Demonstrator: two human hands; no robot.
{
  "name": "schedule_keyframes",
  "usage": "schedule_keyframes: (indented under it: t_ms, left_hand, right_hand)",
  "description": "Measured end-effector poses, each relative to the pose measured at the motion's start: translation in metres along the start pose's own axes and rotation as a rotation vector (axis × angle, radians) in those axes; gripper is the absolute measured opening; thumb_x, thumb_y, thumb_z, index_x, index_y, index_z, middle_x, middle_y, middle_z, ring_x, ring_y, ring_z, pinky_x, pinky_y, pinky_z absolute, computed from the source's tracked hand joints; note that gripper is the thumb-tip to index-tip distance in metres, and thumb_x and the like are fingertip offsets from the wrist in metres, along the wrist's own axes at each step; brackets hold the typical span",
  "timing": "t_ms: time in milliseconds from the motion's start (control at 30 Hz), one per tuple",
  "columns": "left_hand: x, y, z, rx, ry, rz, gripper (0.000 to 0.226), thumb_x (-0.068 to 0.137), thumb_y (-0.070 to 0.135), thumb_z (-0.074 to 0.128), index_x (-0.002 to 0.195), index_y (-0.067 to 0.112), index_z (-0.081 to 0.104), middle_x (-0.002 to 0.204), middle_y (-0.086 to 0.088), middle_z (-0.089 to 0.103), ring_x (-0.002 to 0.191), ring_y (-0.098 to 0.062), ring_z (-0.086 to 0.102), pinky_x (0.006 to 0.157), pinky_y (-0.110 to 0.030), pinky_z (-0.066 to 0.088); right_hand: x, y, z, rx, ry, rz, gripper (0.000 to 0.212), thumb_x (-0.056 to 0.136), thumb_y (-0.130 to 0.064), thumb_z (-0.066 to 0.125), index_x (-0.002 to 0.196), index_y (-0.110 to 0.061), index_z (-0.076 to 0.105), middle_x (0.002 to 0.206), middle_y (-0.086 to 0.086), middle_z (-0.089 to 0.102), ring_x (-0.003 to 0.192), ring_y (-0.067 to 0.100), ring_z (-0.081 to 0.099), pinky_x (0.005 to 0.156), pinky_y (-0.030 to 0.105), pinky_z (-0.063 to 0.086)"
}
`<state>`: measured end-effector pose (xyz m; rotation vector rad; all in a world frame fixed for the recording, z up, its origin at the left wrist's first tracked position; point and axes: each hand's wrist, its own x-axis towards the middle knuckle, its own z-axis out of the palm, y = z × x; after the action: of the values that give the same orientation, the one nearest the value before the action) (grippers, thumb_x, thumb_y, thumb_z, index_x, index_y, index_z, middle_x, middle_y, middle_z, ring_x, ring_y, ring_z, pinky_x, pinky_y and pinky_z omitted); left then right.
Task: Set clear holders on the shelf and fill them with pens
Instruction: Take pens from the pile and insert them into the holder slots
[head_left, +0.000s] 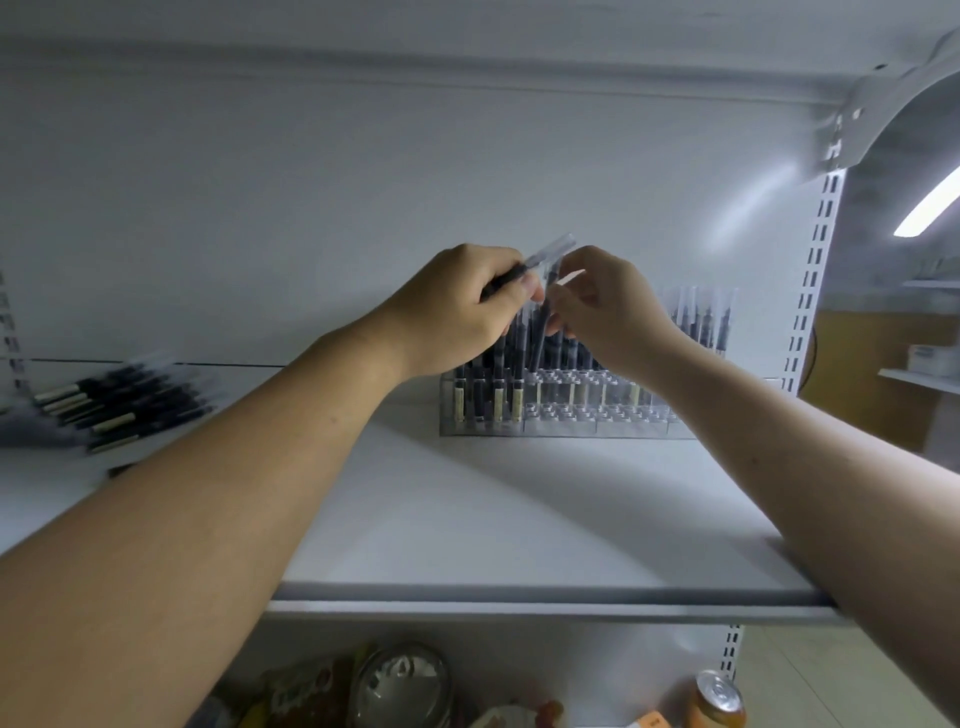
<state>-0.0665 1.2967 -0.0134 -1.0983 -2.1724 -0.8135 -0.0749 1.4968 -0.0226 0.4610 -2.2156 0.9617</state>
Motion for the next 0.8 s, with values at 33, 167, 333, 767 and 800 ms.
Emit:
schedule_keyframes:
  t_ms: [33,167,333,767,800]
  left_hand:
    - [0.000,0.000,0.000,0.004,0.001,0.001,0.025,0.110,0.024,0.050,0.100,0.017,0.071,0.075,-0.015,0.065,0.064,-0.029,0.057,0.063,-0.043,0.048]
    - [0.001,0.000,0.000,0.015,0.008,-0.004,0.024,0.109,0.026,0.050,0.100,0.020,0.071,0.074,-0.012,0.065,0.065,-0.029,0.059,0.062,-0.045,0.048]
    - [0.000,0.000,0.000,0.013,-0.004,-0.010,0.023,0.109,0.024,0.050,0.101,0.020,0.071,0.077,-0.017,0.064,0.066,-0.032,0.057,0.062,-0.045,0.045]
    - [-0.001,0.005,-0.002,-0.069,-0.013,-0.033,0.028,0.112,0.026,0.046,0.100,0.016,0.069,0.074,-0.027,0.055,0.057,-0.025,0.044,0.054,-0.043,0.037]
    - [-0.001,0.006,-0.002,-0.069,-0.020,-0.040,0.029,0.112,0.027,0.047,0.096,0.016,0.069,0.069,-0.019,0.057,0.055,-0.022,0.045,0.053,-0.040,0.037]
  right_hand:
    - [-0.001,0.001,0.003,-0.017,-0.034,0.000,0.013,0.105,-0.019,0.058,0.117,-0.018,0.061,0.077,-0.001,0.077,0.080,0.037,0.075,0.070,0.062,0.059]
    - [-0.001,0.004,0.009,-0.111,-0.130,-0.004,0.018,0.105,-0.022,0.058,0.123,-0.018,0.061,0.078,-0.001,0.077,0.064,0.026,0.072,0.054,0.044,0.061]
    - [0.000,0.009,0.009,-0.185,-0.182,0.007,0.011,0.104,-0.019,0.058,0.114,-0.018,0.063,0.079,0.000,0.079,0.053,0.016,0.067,0.045,0.025,0.046]
    - [0.003,-0.007,-0.023,0.568,-0.074,-0.037,0.015,0.092,-0.007,0.069,0.107,-0.010,0.074,0.089,0.012,0.074,0.076,0.023,0.066,0.063,0.032,0.045]
    - [0.002,-0.009,-0.024,0.659,-0.132,-0.028,0.018,0.092,-0.008,0.070,0.109,-0.007,0.074,0.092,0.014,0.071,0.079,0.025,0.064,0.065,0.035,0.042]
